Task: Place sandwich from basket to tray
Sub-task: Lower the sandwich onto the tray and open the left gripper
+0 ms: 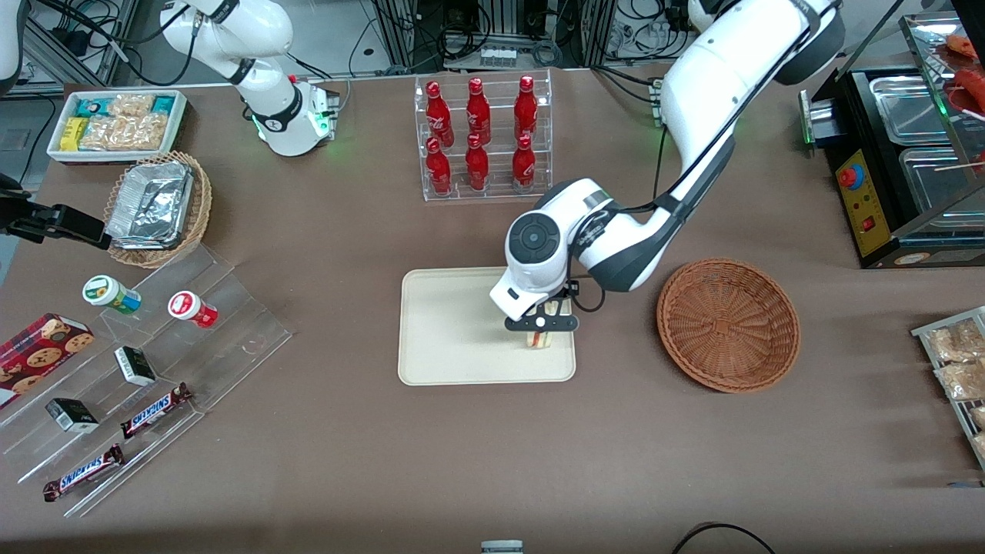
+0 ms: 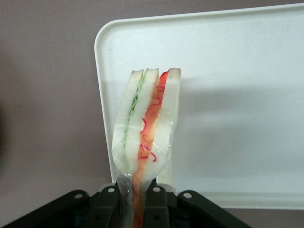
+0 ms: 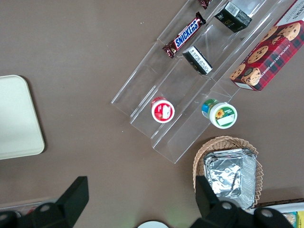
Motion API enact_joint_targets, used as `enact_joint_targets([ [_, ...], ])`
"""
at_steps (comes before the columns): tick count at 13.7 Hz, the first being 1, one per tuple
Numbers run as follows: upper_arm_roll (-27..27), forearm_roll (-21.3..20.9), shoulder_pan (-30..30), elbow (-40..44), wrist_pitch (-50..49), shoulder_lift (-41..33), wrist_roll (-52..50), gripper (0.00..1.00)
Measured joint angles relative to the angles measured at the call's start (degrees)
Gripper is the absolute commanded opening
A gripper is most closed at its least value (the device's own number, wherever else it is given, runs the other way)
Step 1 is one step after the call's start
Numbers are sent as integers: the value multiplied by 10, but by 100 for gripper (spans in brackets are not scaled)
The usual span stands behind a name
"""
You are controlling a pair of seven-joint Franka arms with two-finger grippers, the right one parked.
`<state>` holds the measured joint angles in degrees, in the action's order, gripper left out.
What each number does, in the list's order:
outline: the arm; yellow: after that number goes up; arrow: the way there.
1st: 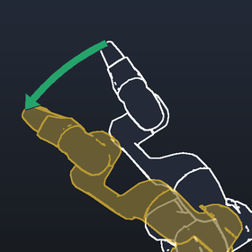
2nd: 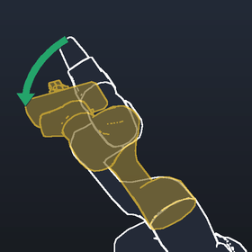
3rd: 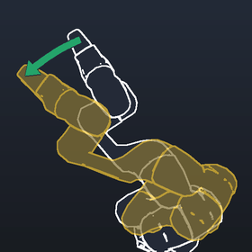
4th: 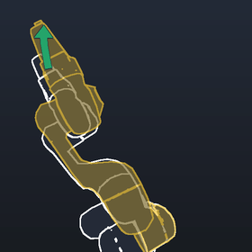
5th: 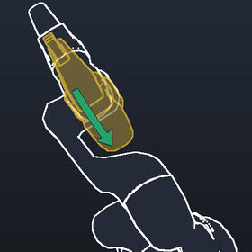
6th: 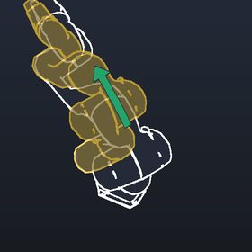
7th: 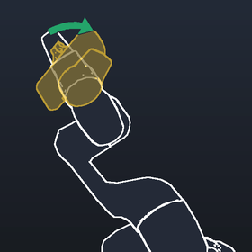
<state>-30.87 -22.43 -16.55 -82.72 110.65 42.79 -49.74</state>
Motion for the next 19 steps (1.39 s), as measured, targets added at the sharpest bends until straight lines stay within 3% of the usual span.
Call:
enact_joint_targets([
  [10, 0, -37, -28, 42, 7, 64, -30, 0],
  [11, 0, -38, -29, 43, 7, 67, -33, 15],
  [12, 0, -38, -29, 44, 8, 70, -35, 41],
  [15, 0, -38, -29, 47, 14, 71, -39, 100],
  [19, 1, -39, -29, 50, 21, 73, -41, 100],
])
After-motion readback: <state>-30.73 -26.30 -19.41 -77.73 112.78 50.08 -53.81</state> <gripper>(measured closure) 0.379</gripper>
